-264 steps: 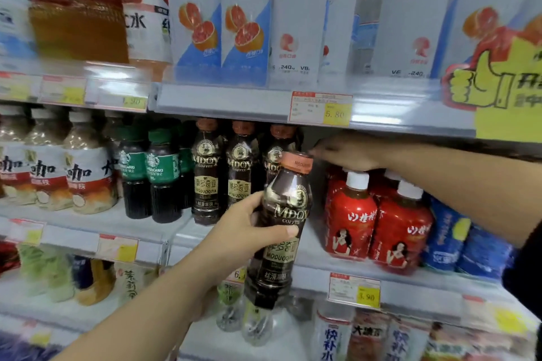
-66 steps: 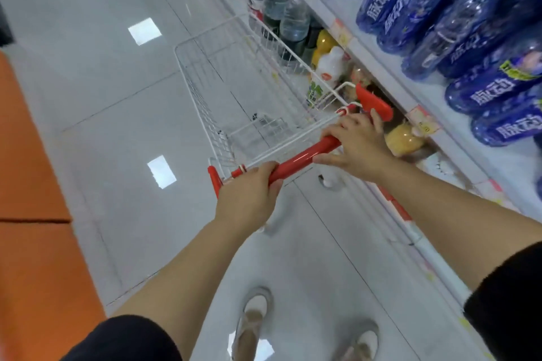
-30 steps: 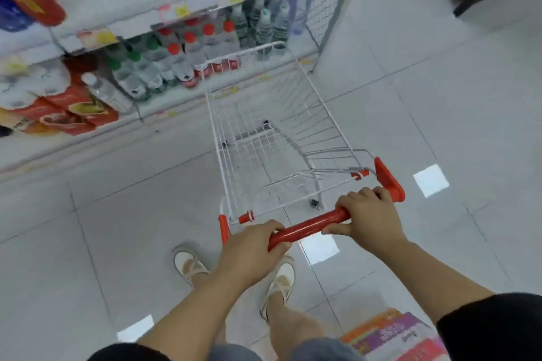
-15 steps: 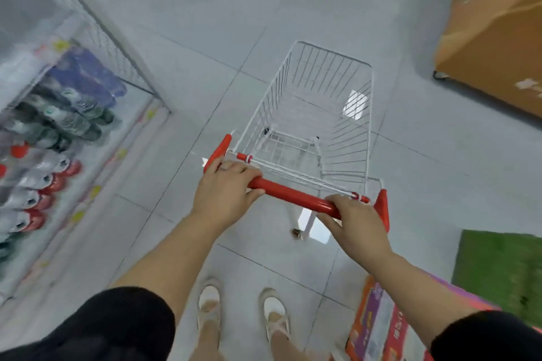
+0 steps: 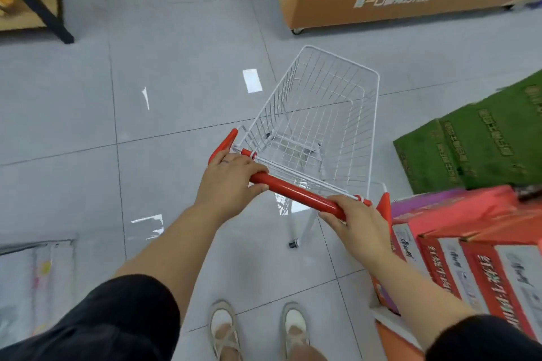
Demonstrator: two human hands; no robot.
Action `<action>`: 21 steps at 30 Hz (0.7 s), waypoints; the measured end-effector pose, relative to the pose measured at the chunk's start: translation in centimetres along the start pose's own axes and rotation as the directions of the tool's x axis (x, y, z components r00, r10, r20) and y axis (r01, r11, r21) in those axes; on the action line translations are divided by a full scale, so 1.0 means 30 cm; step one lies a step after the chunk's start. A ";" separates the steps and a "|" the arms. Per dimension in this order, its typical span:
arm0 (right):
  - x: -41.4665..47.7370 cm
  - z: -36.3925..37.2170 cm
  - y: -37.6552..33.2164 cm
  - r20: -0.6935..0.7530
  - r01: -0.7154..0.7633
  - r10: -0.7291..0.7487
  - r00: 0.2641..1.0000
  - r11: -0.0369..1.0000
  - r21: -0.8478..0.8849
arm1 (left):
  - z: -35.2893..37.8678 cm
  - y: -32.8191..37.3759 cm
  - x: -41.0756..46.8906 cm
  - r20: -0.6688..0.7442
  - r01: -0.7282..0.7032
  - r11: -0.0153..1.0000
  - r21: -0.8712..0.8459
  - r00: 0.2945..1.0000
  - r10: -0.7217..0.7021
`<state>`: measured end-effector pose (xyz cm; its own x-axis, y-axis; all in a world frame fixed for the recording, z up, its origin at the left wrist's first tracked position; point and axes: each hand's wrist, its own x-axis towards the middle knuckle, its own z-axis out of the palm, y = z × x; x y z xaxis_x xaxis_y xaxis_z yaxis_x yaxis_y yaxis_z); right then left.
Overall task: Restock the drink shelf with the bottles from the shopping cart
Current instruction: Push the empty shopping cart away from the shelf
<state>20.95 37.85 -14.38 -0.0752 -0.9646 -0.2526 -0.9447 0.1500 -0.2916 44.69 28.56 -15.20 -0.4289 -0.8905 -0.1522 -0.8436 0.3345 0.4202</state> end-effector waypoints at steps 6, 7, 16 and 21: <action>0.081 -0.065 0.105 -0.026 -0.215 0.218 0.976 0.974 0.072 | 0.002 0.093 0.285 0.058 -0.211 0.978 0.012 0.976 0.210; 0.094 -0.076 0.125 -0.028 -0.250 0.253 0.967 0.965 0.082 | 0.002 0.115 0.334 0.073 -0.240 0.971 0.019 0.968 0.238; 0.202 -0.146 0.267 -0.022 -0.516 0.534 0.845 0.826 0.228 | 0.012 0.308 0.734 0.238 -0.480 0.877 0.023 0.855 0.462; 0.245 -0.179 0.320 -0.026 -0.629 0.660 0.751 0.726 0.278 | 0.041 0.415 0.907 0.274 -0.611 0.791 0.003 0.762 0.587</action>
<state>9.62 31.02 -14.10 -0.6884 -0.6305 -0.3585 -0.5497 0.7760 -0.3093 22.13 8.87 -15.22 -0.9106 -0.3973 -0.1140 -0.4063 0.8100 0.4229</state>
